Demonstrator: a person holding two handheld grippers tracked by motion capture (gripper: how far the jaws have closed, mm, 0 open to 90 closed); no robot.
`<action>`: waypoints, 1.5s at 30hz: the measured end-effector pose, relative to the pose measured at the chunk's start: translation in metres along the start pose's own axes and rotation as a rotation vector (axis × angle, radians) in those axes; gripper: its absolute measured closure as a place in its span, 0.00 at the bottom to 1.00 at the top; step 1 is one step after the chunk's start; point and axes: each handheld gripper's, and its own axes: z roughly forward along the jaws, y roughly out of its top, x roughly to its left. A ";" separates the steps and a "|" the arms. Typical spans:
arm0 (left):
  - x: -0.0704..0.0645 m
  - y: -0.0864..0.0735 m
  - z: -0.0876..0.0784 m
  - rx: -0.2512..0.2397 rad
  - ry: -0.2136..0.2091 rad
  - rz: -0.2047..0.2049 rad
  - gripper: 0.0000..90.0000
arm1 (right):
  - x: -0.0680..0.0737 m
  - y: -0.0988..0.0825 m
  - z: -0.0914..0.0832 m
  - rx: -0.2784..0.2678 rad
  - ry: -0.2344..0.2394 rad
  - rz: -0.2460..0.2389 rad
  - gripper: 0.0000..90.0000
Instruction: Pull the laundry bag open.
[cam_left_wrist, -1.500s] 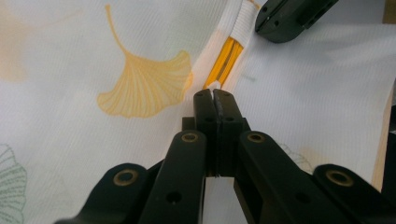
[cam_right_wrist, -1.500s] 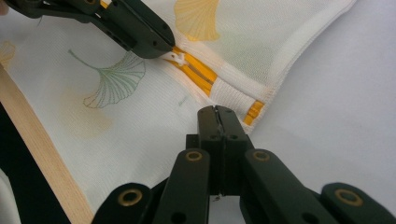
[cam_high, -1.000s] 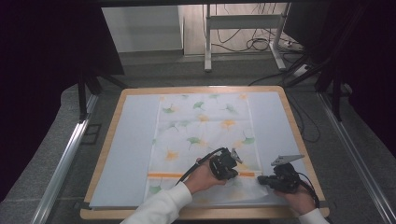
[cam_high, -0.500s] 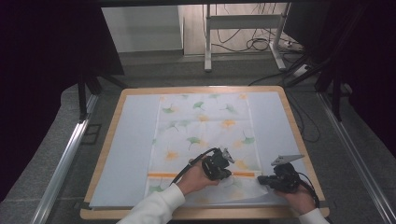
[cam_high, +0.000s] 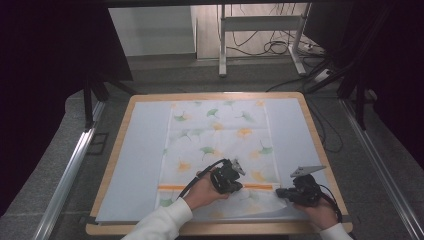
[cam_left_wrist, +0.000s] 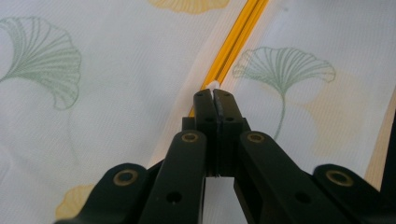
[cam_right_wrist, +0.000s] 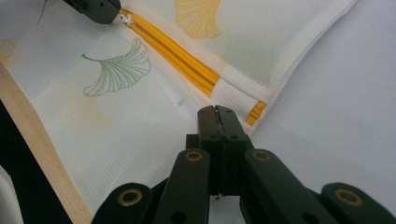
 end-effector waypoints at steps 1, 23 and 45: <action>0.000 -0.001 0.000 -0.001 0.000 0.000 1.00 | 0.000 0.000 0.000 0.000 0.000 0.000 1.00; 0.007 -0.018 -0.011 0.003 0.010 -0.020 1.00 | 0.000 0.000 0.000 0.001 0.002 -0.001 1.00; 0.014 -0.038 -0.025 0.005 0.036 -0.049 1.00 | -0.001 0.000 0.000 0.002 0.004 0.002 0.99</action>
